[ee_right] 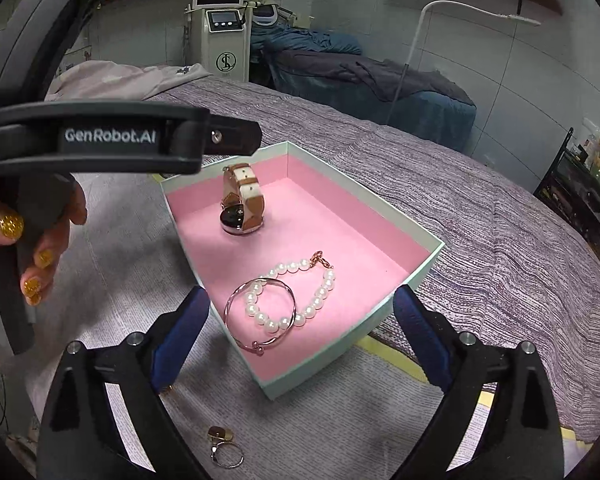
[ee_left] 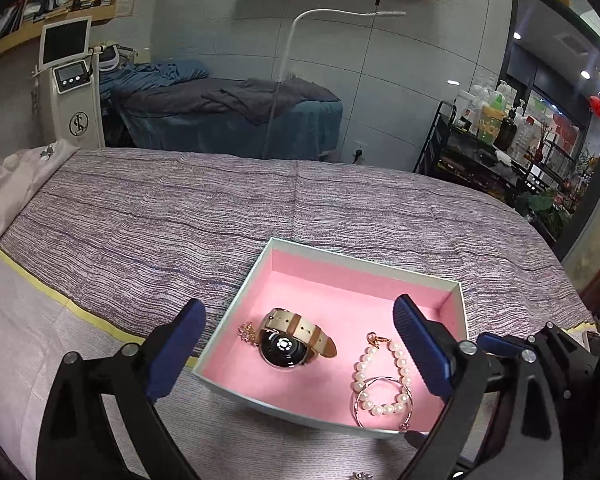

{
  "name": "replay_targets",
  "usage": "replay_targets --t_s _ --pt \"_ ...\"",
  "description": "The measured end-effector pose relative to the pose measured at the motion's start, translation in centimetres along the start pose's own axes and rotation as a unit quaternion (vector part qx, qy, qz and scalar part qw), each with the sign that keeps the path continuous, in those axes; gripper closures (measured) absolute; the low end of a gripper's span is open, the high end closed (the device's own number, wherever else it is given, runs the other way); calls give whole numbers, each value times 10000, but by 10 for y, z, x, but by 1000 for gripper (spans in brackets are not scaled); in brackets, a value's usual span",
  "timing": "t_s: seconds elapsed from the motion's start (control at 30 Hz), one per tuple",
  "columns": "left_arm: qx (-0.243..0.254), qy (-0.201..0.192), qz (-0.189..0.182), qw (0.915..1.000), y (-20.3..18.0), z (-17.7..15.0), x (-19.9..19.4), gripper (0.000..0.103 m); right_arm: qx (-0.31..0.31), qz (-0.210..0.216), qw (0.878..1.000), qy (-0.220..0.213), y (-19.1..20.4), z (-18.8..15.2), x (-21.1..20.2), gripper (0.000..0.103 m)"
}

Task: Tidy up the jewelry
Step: 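Lower watch and silver bangle into the pink-lined box while both grippers open, then withdraw both grippers from the box toward the remaining rings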

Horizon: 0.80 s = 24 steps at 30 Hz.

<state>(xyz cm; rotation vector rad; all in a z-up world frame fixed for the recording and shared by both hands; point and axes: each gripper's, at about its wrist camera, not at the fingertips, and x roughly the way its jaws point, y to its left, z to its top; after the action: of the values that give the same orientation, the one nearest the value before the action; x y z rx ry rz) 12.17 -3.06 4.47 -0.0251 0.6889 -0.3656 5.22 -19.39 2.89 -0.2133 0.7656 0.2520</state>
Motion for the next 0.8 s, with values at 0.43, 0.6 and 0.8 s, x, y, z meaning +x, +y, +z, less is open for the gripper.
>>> replay_targets --t_s 0.43,0.6,0.8 --pt "-74 -50 97 9999 2 -16 -23 6 243 173 9994 -162 -1 -6 -14 5" --pt "-109 -4 128 9999 6 -23 -29 6 326 255 9989 -208 -2 -8 -22 5" --pt "-137 54 92 9998 8 -37 -38 6 416 354 9983 -204 -1 -17 -31 5"
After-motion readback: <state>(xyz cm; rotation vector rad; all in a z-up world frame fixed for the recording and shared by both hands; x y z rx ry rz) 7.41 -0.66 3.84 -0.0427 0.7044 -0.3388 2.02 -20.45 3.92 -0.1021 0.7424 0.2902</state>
